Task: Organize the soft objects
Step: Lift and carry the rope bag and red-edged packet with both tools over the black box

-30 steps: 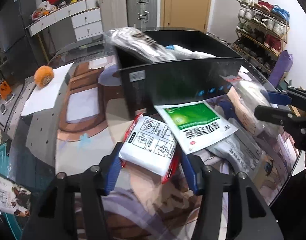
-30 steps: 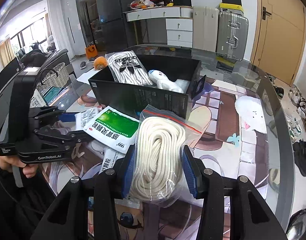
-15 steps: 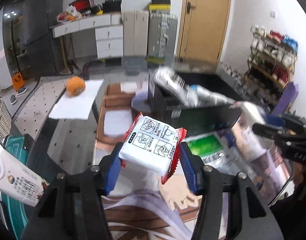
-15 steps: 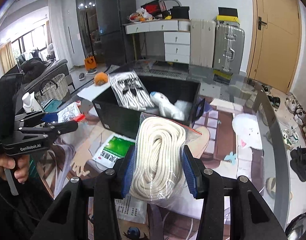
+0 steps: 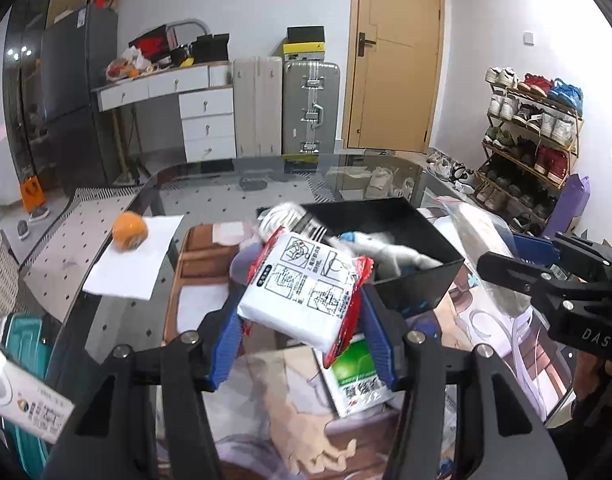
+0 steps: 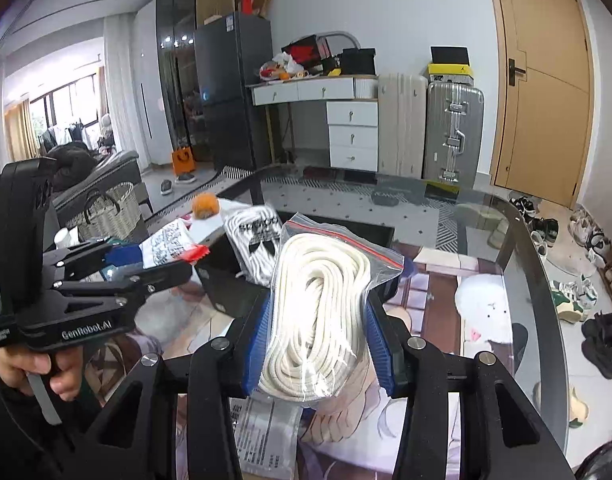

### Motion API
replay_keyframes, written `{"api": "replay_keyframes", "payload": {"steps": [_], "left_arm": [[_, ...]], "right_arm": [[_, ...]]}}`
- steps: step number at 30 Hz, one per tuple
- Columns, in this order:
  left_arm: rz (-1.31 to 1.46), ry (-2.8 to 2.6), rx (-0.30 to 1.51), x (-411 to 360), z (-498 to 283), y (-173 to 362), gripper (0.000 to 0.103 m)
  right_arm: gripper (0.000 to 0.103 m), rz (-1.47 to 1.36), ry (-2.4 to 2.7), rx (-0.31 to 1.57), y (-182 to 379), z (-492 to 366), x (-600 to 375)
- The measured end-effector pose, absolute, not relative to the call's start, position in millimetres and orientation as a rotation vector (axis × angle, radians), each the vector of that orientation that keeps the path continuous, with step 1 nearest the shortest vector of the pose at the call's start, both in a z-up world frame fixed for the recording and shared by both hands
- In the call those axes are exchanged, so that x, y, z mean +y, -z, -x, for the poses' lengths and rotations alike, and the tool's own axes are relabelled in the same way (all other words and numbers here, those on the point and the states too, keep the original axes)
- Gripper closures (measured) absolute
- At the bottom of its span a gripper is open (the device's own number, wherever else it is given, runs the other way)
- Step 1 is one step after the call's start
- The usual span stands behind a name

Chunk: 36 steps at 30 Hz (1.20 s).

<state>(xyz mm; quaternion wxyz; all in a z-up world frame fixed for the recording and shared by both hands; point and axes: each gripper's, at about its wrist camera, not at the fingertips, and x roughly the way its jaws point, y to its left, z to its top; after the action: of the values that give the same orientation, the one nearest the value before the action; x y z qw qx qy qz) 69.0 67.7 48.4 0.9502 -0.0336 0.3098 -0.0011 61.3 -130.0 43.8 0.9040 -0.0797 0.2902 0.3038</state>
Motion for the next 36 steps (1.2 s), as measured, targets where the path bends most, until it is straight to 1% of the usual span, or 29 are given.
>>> {"api": "replay_keyframes", "payload": {"steps": [12,22,36], "left_arm": [[0.043,-0.009,0.596,59.0,-100.2,-59.9,0.048],[0.023,-0.005,0.622,62.0,-123.1,-51.4,0.048],[0.006,0.028,0.626,60.1,-156.8,-43.1,0.048]], "right_arm": [[0.058,0.143,-0.639,0.564,-56.1,-80.4,-118.1],[0.058,0.152,-0.642,0.56,-57.8,-104.5,-98.9],[0.058,0.166,-0.62,0.621,-37.7,-140.5,-92.4]]}}
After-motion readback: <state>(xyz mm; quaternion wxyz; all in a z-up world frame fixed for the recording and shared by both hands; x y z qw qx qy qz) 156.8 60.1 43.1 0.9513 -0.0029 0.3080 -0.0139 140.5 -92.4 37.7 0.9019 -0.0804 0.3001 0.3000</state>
